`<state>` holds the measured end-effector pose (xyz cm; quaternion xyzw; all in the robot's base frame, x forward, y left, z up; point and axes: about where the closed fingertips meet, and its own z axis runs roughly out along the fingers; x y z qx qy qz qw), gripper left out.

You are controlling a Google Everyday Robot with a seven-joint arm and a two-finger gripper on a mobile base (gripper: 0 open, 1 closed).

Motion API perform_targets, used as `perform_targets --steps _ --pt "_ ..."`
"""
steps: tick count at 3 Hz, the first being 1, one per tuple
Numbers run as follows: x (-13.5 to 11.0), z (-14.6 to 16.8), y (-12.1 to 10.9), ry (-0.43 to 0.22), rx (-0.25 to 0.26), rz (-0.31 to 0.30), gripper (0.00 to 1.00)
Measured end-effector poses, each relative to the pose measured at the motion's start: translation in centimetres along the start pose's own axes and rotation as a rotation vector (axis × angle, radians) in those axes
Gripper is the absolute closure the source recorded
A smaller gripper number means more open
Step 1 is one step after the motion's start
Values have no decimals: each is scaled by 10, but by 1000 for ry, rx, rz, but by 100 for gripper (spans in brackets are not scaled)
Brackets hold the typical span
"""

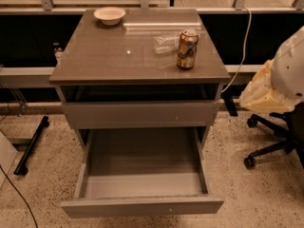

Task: Close middle drawer

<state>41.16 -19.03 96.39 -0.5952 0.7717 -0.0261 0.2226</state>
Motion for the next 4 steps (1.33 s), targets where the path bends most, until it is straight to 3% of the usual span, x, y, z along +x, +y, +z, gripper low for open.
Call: perform_targets --steps 1,2,4 --pt "26 38 19 -40 -44 68 99" --pt "25 44 20 -39 -48 70 100" --pt "37 114 44 -29 -147 117 100"
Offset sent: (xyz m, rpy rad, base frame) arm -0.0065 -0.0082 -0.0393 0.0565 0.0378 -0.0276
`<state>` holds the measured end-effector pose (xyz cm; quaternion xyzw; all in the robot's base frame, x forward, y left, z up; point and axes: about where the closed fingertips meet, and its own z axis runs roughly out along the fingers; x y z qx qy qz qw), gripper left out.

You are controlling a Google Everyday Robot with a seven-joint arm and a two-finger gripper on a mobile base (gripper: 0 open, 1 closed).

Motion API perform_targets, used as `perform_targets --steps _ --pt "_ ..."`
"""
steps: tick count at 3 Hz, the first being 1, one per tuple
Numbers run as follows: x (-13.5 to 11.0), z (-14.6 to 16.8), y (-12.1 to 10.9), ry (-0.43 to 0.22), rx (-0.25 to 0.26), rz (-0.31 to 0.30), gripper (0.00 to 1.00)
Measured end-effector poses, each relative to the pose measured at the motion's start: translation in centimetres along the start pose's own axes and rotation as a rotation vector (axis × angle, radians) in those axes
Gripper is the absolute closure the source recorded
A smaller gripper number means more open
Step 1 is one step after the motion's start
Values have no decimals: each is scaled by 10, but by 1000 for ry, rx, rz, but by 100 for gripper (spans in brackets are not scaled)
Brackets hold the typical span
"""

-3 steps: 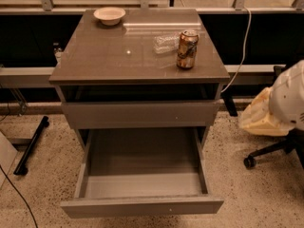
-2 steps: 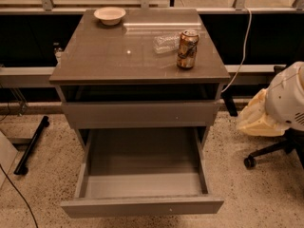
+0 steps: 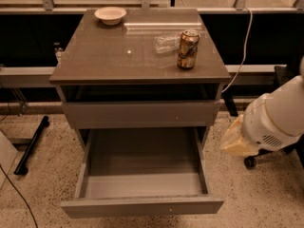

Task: Close middle drawer

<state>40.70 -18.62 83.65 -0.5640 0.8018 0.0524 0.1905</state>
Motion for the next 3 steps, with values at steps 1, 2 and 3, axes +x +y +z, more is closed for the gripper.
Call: perform_targets --steps 1,2,3 --pt "27 73 20 -44 -85 88 100" --pt "46 130 34 -118 -140 170 100" --pt "47 132 34 -116 -142 173 100"
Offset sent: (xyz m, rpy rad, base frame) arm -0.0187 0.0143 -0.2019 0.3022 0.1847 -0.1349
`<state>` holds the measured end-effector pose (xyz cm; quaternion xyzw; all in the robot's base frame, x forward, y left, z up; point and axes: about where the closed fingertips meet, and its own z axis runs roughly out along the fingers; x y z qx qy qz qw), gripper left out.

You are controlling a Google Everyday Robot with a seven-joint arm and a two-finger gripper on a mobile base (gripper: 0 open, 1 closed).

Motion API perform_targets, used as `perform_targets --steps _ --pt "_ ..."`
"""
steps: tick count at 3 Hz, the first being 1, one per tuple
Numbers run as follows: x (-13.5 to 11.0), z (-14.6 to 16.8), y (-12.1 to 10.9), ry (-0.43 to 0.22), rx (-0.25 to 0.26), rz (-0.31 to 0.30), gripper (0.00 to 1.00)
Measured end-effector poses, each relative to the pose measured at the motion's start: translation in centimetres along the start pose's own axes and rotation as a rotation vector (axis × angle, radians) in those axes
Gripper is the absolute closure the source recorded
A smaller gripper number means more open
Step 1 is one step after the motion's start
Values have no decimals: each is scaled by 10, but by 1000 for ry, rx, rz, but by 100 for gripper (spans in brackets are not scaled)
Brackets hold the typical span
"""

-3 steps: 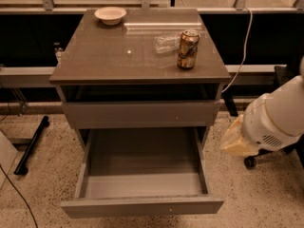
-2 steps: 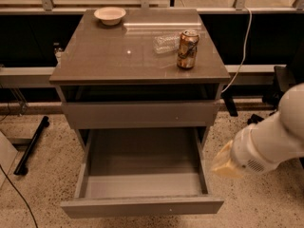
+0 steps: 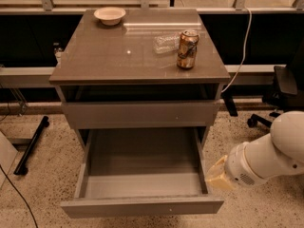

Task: Close middle drawer

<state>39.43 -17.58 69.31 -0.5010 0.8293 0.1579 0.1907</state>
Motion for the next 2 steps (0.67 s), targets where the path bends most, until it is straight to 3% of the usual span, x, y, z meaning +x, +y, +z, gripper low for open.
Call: perform_targets --steps 2 --pt "53 76 10 82 -64 128 100"
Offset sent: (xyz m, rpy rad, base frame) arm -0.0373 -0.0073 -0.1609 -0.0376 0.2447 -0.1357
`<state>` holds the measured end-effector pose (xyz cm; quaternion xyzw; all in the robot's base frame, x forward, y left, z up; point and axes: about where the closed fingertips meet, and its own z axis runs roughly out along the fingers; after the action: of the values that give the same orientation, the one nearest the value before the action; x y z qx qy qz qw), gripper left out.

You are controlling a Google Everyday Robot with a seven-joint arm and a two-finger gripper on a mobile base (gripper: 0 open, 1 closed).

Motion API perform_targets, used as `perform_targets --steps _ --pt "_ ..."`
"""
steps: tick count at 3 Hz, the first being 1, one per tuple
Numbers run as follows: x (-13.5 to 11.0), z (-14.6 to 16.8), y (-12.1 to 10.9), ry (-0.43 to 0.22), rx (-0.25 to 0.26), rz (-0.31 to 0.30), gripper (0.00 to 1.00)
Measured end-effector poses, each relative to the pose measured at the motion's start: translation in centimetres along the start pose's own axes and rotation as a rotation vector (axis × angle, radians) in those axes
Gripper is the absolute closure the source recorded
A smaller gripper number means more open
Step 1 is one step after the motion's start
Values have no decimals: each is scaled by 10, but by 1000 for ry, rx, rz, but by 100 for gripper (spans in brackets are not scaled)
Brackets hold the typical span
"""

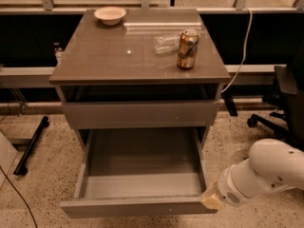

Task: Close middle drawer

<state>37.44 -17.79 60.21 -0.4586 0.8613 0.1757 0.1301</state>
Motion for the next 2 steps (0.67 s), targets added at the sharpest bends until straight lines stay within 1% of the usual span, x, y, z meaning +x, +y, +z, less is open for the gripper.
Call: perform_targets --steps 1,2 --pt "36 57 -1 22 -20 74 100" --pt "50 92 -7 28 -15 113 100"
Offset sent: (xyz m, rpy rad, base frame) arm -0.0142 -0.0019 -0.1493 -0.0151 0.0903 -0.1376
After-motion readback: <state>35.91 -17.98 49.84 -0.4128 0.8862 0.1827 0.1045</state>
